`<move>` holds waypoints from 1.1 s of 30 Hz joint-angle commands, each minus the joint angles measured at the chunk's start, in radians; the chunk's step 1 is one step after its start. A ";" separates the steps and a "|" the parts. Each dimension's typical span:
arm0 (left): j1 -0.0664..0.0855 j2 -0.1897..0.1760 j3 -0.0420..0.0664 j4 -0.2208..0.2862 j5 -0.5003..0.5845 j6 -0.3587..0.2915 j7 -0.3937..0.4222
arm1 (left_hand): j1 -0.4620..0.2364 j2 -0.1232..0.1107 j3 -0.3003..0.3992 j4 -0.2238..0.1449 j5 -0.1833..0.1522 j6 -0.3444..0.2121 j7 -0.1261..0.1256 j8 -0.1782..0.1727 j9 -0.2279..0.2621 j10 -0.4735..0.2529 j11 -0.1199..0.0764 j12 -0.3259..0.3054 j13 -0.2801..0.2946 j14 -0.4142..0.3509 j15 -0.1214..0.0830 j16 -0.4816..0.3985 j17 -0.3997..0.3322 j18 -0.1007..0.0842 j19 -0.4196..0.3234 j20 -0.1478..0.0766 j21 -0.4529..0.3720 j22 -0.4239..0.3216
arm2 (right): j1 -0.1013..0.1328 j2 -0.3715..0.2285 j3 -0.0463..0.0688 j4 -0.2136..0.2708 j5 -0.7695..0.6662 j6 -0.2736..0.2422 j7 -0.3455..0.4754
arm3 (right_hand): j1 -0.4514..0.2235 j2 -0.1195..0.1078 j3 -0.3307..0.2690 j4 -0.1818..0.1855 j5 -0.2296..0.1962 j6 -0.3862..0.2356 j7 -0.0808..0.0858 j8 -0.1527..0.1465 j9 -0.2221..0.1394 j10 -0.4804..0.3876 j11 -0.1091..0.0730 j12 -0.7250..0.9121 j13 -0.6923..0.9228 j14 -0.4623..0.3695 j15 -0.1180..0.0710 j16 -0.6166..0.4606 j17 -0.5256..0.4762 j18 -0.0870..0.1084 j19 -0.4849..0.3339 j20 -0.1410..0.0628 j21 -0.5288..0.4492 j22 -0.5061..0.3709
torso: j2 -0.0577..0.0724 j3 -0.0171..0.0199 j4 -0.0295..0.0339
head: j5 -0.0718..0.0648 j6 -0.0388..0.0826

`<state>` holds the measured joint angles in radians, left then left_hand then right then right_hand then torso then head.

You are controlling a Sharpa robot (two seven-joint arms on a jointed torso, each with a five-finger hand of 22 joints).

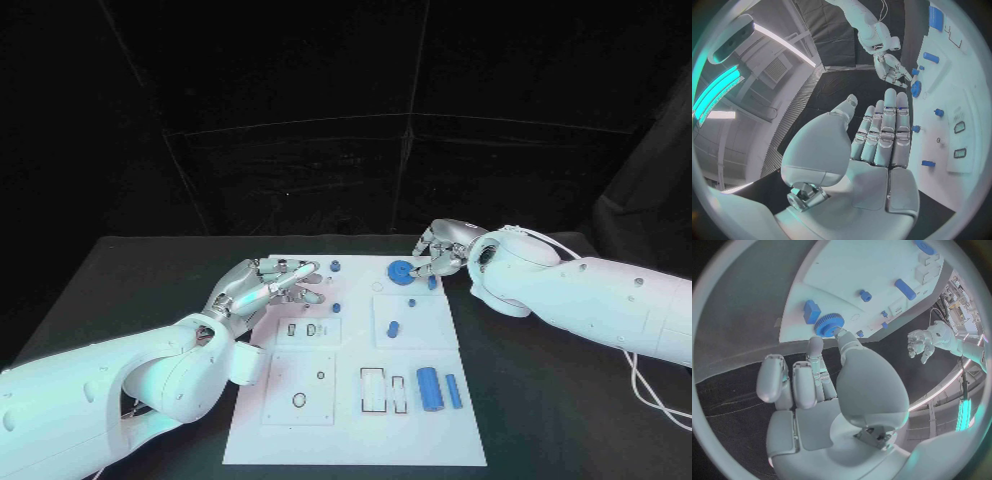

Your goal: Assemble the parts on the task board

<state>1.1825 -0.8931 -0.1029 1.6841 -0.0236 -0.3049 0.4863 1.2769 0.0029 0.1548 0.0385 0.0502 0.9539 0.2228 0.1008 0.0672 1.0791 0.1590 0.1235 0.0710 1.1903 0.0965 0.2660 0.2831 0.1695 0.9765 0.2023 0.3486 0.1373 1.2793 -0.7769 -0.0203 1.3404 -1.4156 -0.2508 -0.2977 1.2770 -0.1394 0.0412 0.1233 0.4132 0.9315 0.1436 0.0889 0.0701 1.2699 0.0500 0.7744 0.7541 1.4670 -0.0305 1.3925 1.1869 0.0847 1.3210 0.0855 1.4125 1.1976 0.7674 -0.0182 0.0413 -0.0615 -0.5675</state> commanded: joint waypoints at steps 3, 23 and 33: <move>0.001 0.003 0.000 -0.004 0.000 0.014 -0.008 | 0.002 0.008 -0.002 -0.006 0.005 -0.005 0.001 -0.003 0.000 -0.009 0.000 -0.006 -0.001 -0.009 0.000 -0.005 0.001 0.013 -0.003 0.004 -0.005 -0.001 | 0.002 0.024 0.001 -0.014 -0.026 0.047 -0.025 | 0.029 -0.001 -0.024 0.030 -0.003 -0.013 0.000 0.009 -0.001 0.008 0.002 0.061 0.074 0.043 0.009 0.018 0.034 -0.008 0.009 0.005 0.007 0.009 | 0.000 -0.0022 0.0008 | 0.000 -0.006; 0.001 0.006 0.000 -0.008 0.000 0.016 -0.011 | 0.004 0.010 -0.002 -0.007 0.005 -0.005 0.001 -0.003 0.000 -0.009 0.000 -0.006 -0.001 -0.009 0.000 -0.006 0.002 0.013 -0.003 0.005 -0.005 -0.001 | 0.001 0.074 0.001 -0.053 -0.098 0.071 -0.014 | 0.095 0.014 -0.054 0.077 -0.013 -0.013 0.004 0.032 0.000 0.114 0.008 0.414 0.437 0.064 0.016 0.088 0.177 -0.020 0.047 0.011 0.035 0.071 | 0.001 -0.0026 0.0013 | 0.000 -0.011; 0.001 0.006 0.000 -0.009 0.000 0.018 -0.014 | 0.005 0.010 -0.001 -0.008 0.005 -0.005 0.001 -0.003 0.000 -0.009 0.000 -0.005 -0.001 -0.010 0.000 -0.006 0.002 0.013 -0.003 0.005 -0.006 -0.001 | 0.001 0.095 0.000 -0.077 -0.108 0.101 -0.011 | 0.110 0.025 -0.047 0.072 -0.016 -0.011 0.004 0.036 0.000 0.124 0.009 0.450 0.475 0.067 0.017 0.097 0.196 -0.022 0.055 0.013 0.042 0.084 | 0.001 -0.0036 0.0015 | -0.001 -0.015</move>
<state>1.1822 -0.8874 -0.1032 1.6743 -0.0234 -0.3012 0.4832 1.2817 0.0076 0.1520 0.0357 0.0502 0.9539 0.2228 0.1008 0.0671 1.0791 0.1590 0.1235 0.0710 1.1903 0.0965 0.2662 0.2843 0.1695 0.9765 0.2023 0.3486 0.1375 1.2786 -0.6832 -0.0205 1.2640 -1.5043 -0.1784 -0.3109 1.3824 -0.1152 -0.0136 0.1955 0.4026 0.9212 0.1474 0.1201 0.0702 1.3870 0.0586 1.2206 1.2258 1.4650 -0.0178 1.4857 1.3079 0.0691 1.3678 0.0966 1.4507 1.2804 0.7677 -0.0212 0.0429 -0.0620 -0.5823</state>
